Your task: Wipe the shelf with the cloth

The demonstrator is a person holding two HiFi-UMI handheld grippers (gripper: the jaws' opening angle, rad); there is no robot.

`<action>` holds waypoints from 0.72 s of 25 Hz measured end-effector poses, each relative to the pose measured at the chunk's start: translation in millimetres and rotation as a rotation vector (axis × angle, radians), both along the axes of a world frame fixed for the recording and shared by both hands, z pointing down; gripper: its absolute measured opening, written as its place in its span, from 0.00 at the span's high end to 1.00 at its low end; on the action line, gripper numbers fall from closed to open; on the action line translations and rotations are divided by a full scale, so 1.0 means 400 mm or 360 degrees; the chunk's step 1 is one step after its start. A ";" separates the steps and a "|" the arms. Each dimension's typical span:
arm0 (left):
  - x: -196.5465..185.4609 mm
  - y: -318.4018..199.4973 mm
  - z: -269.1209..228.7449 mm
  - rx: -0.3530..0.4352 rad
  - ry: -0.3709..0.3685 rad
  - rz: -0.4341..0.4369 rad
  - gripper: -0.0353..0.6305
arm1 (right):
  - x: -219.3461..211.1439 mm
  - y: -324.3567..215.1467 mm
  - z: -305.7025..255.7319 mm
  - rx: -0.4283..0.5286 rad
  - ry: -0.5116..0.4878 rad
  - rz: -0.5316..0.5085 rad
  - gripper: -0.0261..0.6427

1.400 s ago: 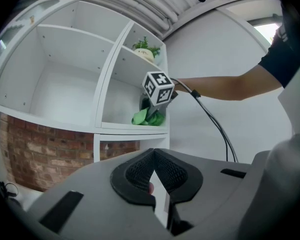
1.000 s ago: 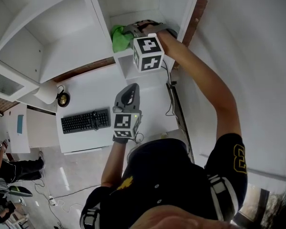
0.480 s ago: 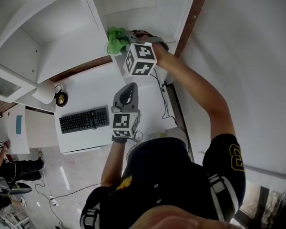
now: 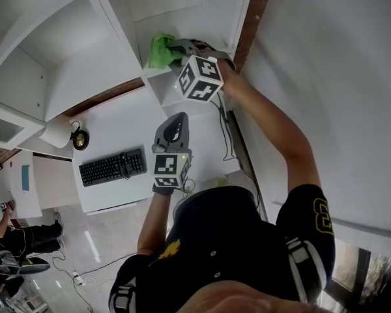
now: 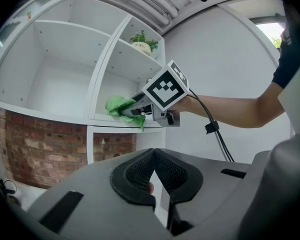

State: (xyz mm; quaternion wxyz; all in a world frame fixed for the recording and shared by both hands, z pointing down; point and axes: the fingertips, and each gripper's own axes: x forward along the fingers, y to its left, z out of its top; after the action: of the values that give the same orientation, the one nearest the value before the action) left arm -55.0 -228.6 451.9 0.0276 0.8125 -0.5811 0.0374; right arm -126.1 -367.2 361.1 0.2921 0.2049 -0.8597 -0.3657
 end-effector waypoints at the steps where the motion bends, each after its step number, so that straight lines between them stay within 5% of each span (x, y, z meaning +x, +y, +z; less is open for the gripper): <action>1: 0.005 -0.002 -0.001 0.0005 -0.0005 0.0008 0.92 | 0.010 -0.005 0.000 0.0000 -0.0009 0.0015 0.83; 18: 0.017 -0.010 0.011 -0.0027 -0.0036 0.0032 0.92 | 0.200 -0.081 -0.012 -0.0116 -0.0438 0.0357 0.83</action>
State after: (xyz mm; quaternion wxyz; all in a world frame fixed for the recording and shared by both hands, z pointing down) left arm -48.2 -232.5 456.4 0.0275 0.8176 -0.5728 0.0516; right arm -46.2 -399.7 356.2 0.2179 0.3369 -0.8759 -0.2680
